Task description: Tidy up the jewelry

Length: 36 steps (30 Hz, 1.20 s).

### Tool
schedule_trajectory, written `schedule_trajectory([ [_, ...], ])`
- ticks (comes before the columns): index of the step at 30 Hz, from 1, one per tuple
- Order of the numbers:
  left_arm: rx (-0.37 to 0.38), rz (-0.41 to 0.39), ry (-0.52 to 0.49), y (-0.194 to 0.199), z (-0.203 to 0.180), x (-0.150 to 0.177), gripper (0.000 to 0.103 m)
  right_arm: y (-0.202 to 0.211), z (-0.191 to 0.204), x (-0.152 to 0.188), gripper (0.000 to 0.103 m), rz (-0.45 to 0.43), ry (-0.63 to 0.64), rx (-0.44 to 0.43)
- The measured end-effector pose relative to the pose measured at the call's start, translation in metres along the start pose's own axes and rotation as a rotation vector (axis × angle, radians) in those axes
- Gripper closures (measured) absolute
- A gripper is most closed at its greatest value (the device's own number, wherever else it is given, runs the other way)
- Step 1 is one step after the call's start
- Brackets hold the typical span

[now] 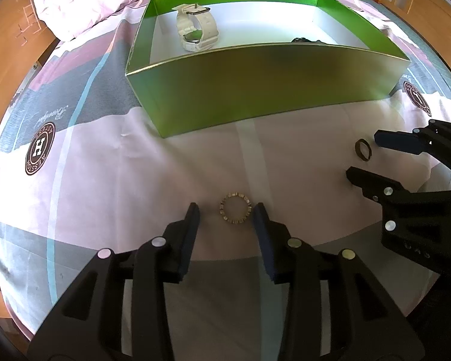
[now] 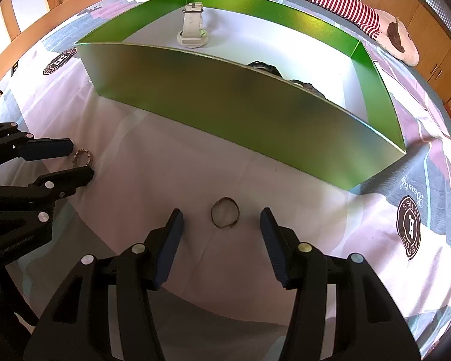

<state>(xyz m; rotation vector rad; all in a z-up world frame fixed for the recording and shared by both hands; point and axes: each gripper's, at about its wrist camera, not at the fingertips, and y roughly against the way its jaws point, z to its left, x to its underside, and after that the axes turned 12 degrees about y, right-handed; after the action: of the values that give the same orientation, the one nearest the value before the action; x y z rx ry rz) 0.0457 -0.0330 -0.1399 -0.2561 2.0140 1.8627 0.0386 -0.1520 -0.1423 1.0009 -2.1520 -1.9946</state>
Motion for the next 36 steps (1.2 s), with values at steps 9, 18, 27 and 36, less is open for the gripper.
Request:
schedule_trajectory([
  [9,-0.003,-0.001,-0.001,-0.0001,-0.0011,-0.0006,0.063,0.0002,0.0018,-0.0002,0.049,0.001,0.006,0.005],
  [18,-0.004,-0.001,0.002,-0.0001,-0.0002,-0.0011,0.062,0.0004,0.0031,-0.0003,0.049,-0.001,0.008,0.009],
  [27,-0.008,-0.011,0.009,-0.0008,0.0024,-0.0027,0.056,0.0023,0.0017,-0.0018,0.049,-0.011,0.009,0.016],
  [36,-0.007,-0.027,-0.006,-0.0015,-0.0007,-0.0035,0.066,0.0025,0.0024,-0.0036,0.064,-0.024,0.012,-0.023],
])
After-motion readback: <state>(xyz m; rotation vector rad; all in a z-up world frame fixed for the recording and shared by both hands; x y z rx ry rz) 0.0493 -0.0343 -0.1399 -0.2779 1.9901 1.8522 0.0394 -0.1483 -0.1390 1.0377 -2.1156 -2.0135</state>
